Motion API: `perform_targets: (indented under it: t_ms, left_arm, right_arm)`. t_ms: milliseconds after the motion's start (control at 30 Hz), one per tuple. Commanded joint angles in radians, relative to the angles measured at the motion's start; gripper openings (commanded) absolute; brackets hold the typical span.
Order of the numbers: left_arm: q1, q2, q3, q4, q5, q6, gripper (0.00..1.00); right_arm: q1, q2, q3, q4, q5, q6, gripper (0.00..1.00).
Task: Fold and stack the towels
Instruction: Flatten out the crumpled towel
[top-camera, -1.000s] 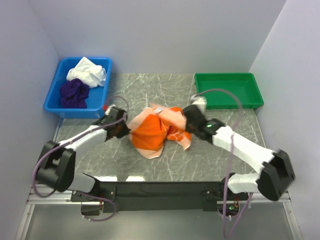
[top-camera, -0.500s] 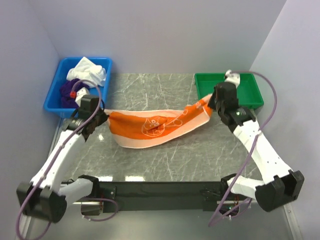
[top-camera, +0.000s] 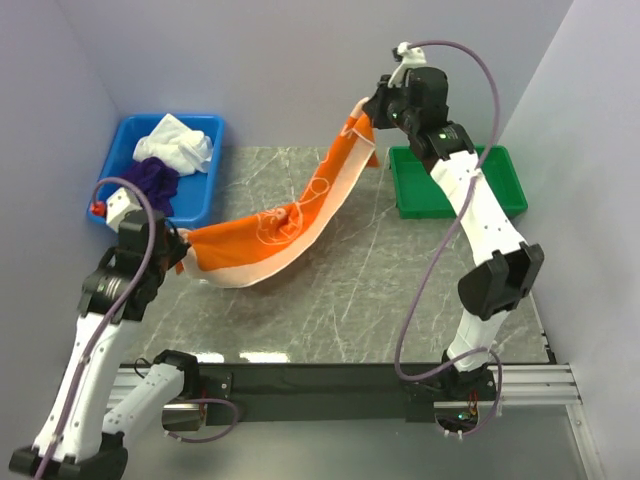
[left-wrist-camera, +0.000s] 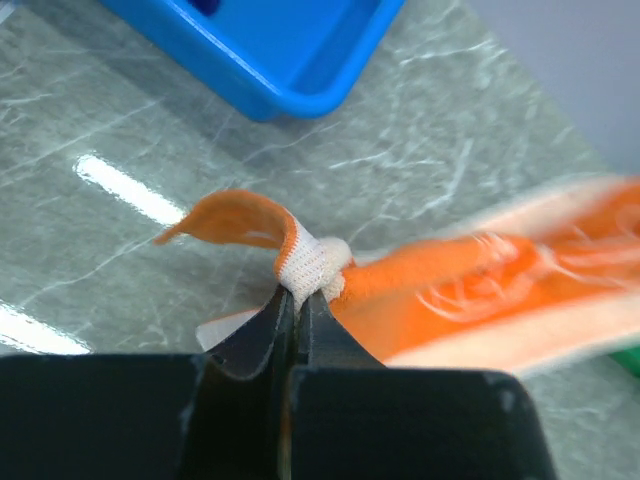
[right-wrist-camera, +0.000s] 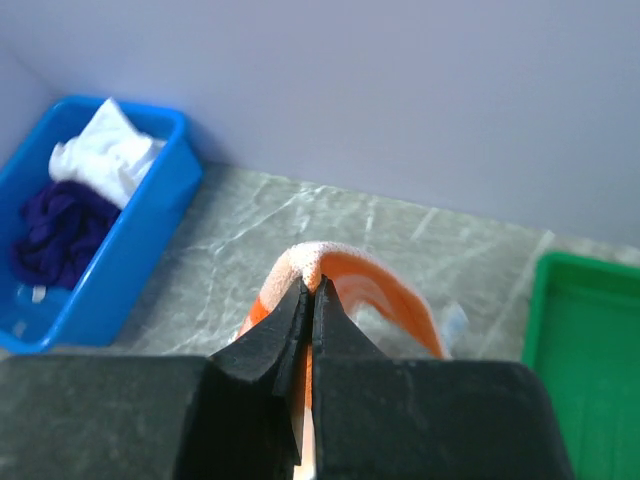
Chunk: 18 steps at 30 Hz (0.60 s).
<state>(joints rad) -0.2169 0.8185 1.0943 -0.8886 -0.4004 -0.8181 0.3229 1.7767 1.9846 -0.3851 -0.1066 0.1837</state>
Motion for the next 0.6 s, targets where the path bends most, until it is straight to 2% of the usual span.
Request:
perform_targets:
  t_ms: [0,100,233,267,300,333,367,400,467,500,567]
  left_arm:
    - [0.005,-0.096,0.006,-0.033,0.027,-0.041,0.01]
    - [0.005,-0.137,-0.062,-0.007,0.188,-0.075,0.01]
    - [0.004,-0.231,-0.284,0.092,0.453,-0.124,0.01]
    - [0.002,-0.242,-0.321,0.109,0.553,-0.131,0.01]
    - [0.002,-0.249,-0.355,0.118,0.587,-0.138,0.03]
    - [0.001,-0.263,-0.411,0.131,0.609,-0.147,0.08]
    - [-0.001,-0.271,-0.433,0.134,0.633,-0.147,0.16]
    - [-0.002,-0.28,-0.451,0.137,0.641,-0.145,0.35]
    - [-0.002,-0.297,-0.473,0.135,0.65,-0.135,0.53]
    - [-0.002,-0.292,-0.465,0.134,0.658,-0.127,0.67]
    - [-0.002,-0.276,-0.444,0.114,0.649,-0.098,0.76]
  right_arm:
    - [-0.002,0.047,0.062,0.072,-0.156,-0.107,0.0]
    - [-0.033,0.079,-0.003,0.089,-0.113,-0.113,0.0]
    - [-0.09,0.122,-0.093,0.057,0.011,-0.061,0.0]
    - [-0.097,0.133,-0.107,0.046,0.045,-0.052,0.1]
    - [-0.103,0.154,-0.109,0.019,0.068,-0.047,0.22]
    - [-0.105,0.165,-0.109,0.0,0.105,-0.044,0.36]
    - [-0.105,0.173,-0.09,-0.021,0.137,-0.044,0.57]
    - [-0.104,0.179,-0.083,-0.059,0.152,-0.041,0.63]
    - [-0.088,0.167,-0.081,-0.086,0.172,-0.036,0.69]
    - [-0.073,0.132,-0.093,-0.089,0.185,-0.038,0.71]
    - [-0.019,0.084,-0.156,-0.083,0.24,-0.036,0.73]
